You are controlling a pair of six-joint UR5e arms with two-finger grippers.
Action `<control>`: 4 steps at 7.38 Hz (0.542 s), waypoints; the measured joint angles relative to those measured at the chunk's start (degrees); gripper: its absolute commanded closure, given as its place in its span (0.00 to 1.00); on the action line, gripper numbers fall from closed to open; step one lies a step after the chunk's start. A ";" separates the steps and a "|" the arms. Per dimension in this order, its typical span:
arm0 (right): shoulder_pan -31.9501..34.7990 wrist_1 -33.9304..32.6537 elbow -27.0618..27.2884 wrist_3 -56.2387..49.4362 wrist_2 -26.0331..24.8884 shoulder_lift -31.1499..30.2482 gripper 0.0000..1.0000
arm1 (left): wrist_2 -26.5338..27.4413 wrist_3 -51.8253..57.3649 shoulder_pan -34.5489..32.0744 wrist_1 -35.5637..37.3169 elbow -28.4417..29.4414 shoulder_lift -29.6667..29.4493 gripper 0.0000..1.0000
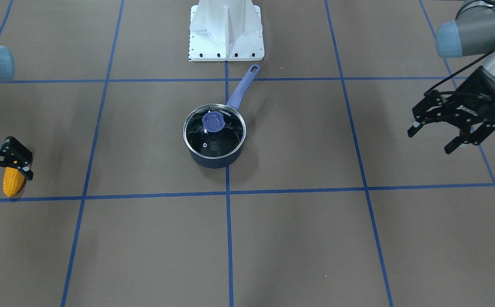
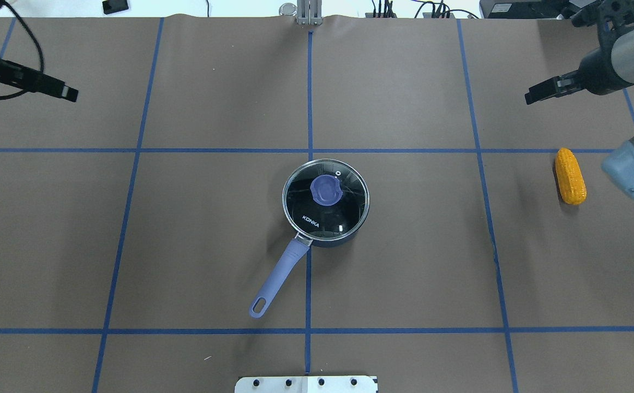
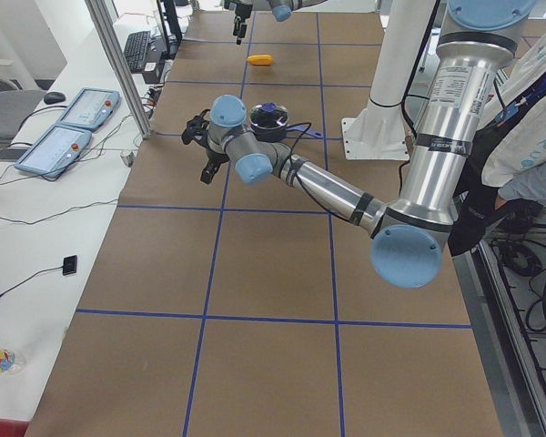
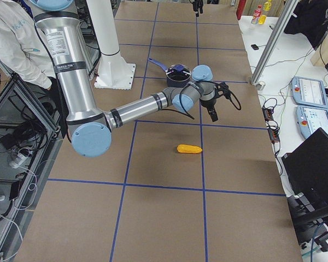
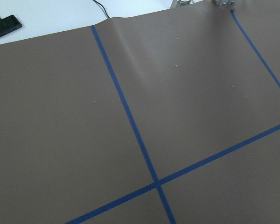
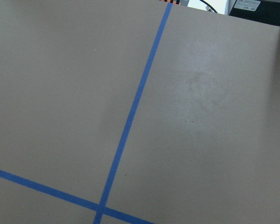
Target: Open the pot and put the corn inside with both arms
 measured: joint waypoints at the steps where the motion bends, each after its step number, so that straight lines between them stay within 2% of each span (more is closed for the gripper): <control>1: -1.28 -0.23 0.10 1.45 -1.26 0.58 0.00 | 2.14 -2.06 3.83 9.64 -0.08 -6.96 0.00; 2: -1.95 -0.38 0.11 2.04 -1.93 0.83 0.00 | 5.57 -5.44 8.98 17.50 0.14 -13.50 0.00; 4: -2.45 -0.45 -0.01 2.34 -2.36 0.95 0.00 | 11.94 -15.60 18.05 22.99 3.18 -23.23 0.00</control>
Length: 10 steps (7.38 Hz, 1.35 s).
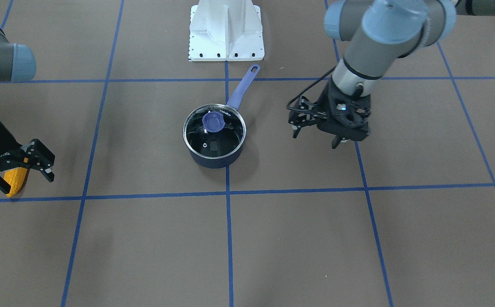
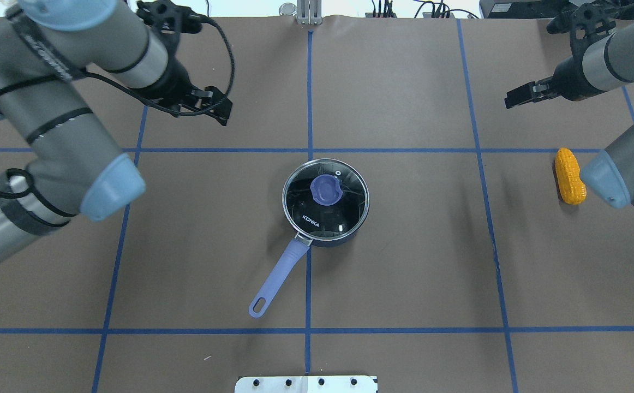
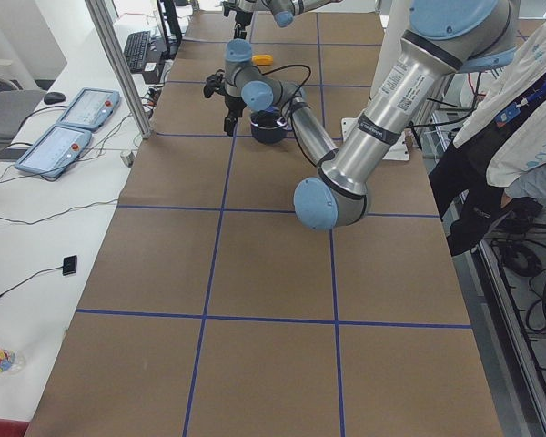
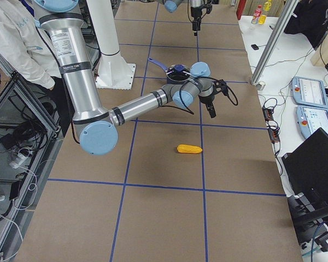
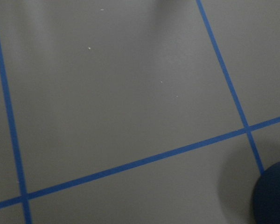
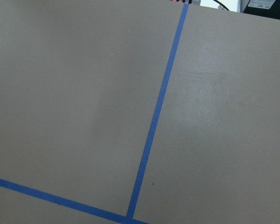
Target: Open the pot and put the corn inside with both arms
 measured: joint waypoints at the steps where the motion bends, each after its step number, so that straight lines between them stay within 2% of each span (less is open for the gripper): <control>1: -0.16 -0.01 -0.06 0.03 -0.07 -0.01 0.00 | 2.15 -5.94 3.36 0.55 3.83 -5.29 0.00; 3: -0.43 -0.05 -0.13 0.27 -0.12 -0.03 0.00 | 5.69 -18.02 8.86 0.88 13.09 -15.16 0.01; 4: -0.57 -0.03 -0.16 0.47 -0.13 -0.04 0.00 | 6.28 -23.03 10.30 1.65 16.11 -18.17 0.01; 7: -0.81 -0.01 -0.09 0.73 -0.40 -0.10 0.00 | 7.48 -27.31 11.79 6.48 17.85 -19.68 0.01; 10: -0.96 0.06 -0.03 1.47 -0.58 -0.19 0.00 | 9.78 -28.88 14.88 7.05 18.03 -19.59 0.01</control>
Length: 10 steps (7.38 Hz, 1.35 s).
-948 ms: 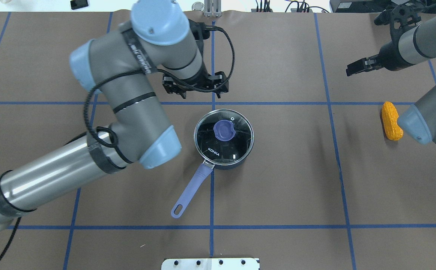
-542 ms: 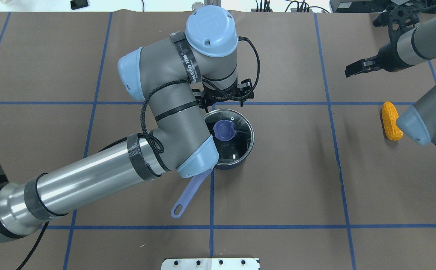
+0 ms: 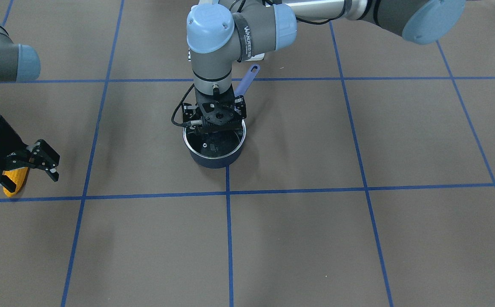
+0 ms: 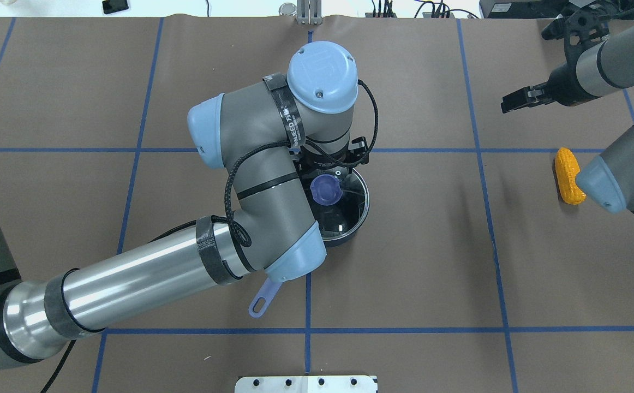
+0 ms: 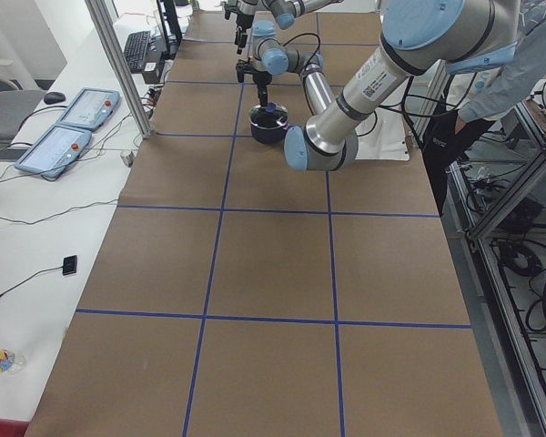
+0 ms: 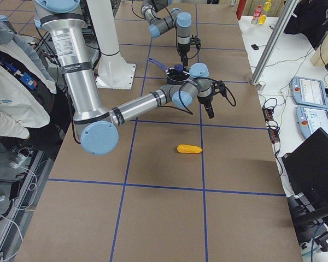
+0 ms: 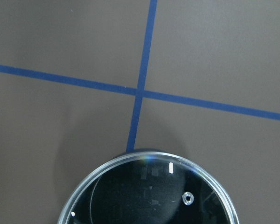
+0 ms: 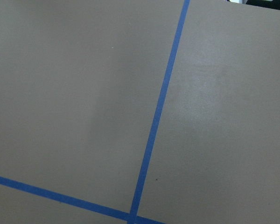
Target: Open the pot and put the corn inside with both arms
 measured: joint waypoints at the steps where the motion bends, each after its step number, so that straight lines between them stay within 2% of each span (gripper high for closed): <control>1: -0.01 0.01 0.00 0.04 -0.01 -0.02 0.00 | 0.34 -0.43 0.74 0.02 -0.10 -0.01 0.01; 4: -0.01 0.01 0.02 0.06 -0.01 -0.02 0.00 | 1.99 -1.51 2.23 -0.25 -0.78 -0.18 0.09; 7: -0.08 0.01 0.08 0.12 -0.01 -0.02 0.00 | 3.73 -1.10 2.51 -0.23 -1.18 0.28 0.08; 10: -0.10 0.01 0.10 0.11 -0.01 -0.02 0.00 | 3.70 -0.61 2.46 0.13 -4.53 2.58 0.07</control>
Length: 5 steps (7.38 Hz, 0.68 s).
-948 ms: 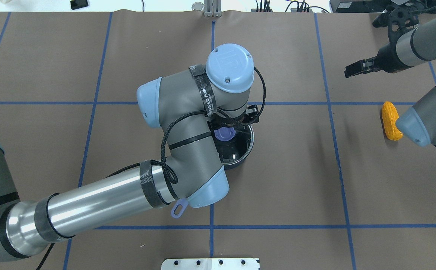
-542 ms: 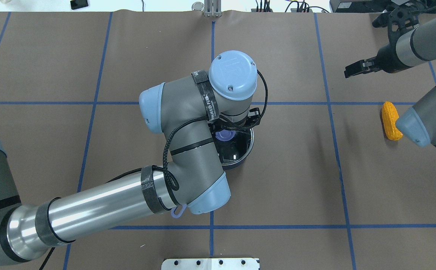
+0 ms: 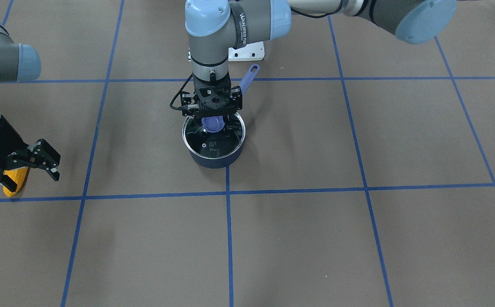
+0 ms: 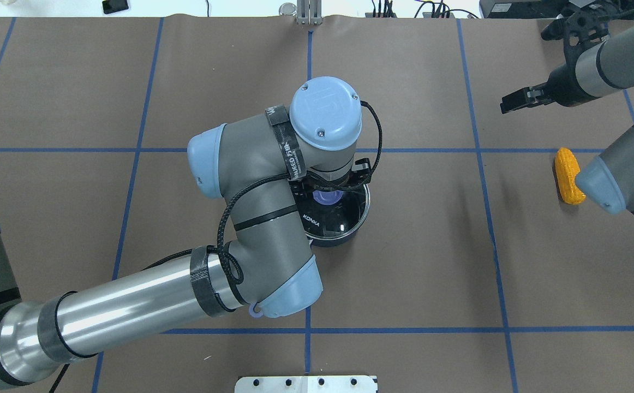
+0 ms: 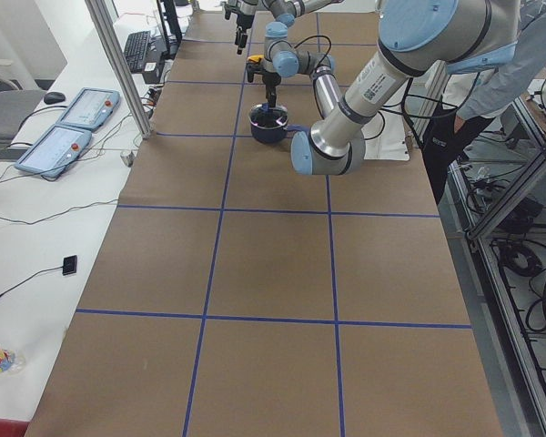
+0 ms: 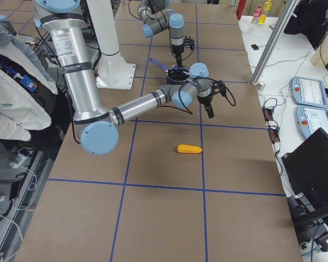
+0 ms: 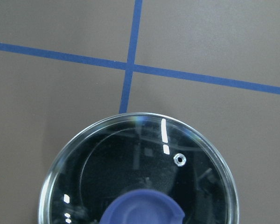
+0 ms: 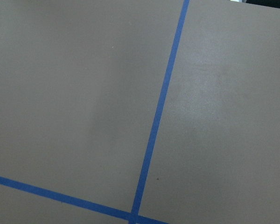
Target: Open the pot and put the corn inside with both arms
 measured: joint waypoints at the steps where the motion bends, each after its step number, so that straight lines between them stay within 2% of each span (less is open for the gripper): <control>1: -0.03 0.00 0.00 0.01 0.00 0.00 0.00 | -0.01 0.04 0.00 0.01 -0.37 0.44 0.07; 5: -0.09 0.00 -0.08 -0.04 -0.02 -0.08 0.00 | 0.18 -0.02 0.47 -0.11 -0.09 0.23 0.08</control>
